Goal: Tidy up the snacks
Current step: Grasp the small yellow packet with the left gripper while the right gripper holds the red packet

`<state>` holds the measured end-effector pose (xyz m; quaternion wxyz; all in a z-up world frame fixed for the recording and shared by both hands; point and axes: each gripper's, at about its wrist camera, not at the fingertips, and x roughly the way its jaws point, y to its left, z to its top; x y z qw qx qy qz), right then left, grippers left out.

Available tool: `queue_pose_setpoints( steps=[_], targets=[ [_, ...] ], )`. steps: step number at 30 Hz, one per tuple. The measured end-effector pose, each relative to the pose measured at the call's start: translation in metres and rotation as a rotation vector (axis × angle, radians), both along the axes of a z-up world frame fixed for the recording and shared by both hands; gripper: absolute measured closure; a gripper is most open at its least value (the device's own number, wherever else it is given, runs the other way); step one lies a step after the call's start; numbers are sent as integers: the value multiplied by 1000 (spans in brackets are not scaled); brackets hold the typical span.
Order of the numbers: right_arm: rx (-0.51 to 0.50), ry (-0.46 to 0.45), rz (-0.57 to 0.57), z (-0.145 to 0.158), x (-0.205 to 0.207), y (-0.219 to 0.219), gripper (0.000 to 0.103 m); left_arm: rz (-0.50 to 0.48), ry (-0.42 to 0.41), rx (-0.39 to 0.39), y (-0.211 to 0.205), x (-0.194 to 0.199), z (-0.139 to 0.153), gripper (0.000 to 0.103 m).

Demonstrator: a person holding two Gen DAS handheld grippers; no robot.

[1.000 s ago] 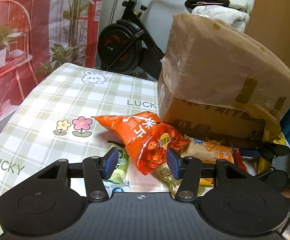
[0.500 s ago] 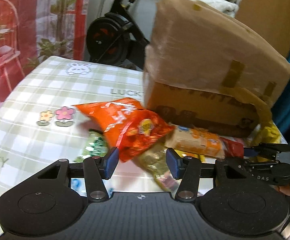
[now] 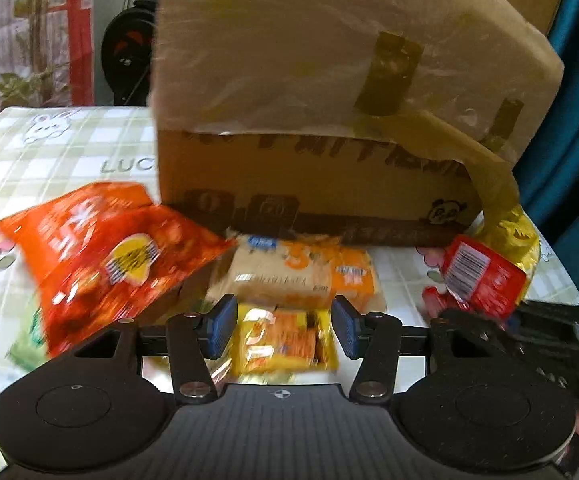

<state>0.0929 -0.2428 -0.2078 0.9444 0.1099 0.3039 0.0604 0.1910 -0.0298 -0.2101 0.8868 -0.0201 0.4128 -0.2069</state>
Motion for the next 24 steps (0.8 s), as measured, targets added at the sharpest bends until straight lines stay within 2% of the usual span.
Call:
queue_pose_setpoints(
  steps=[2, 7, 12, 15, 18, 22, 24],
  targets=[
    [6, -7, -1, 2, -2, -1, 91, -15, 11, -19, -4, 9, -3, 49],
    [25, -10, -7, 0, -1, -1, 91, -31, 103, -86, -4, 28, -14, 51],
    [45, -9, -11, -2, -6, -4, 91, -24, 129, -96, 11, 22, -23, 51],
    [54, -8, -14, -3, -8, -4, 91, -59, 147, -106, 17, 16, -24, 51],
    [65, -7, -22, -4, -12, -6, 91, -141, 129, -48, 14, 3, -21, 51],
    [75, -5, -31, -5, -13, -6, 91, -243, 61, 121, -5, -13, -23, 51],
    [73, -7, -29, -4, -13, -4, 91, -261, 42, 154, -12, -12, -26, 50]
  ],
)
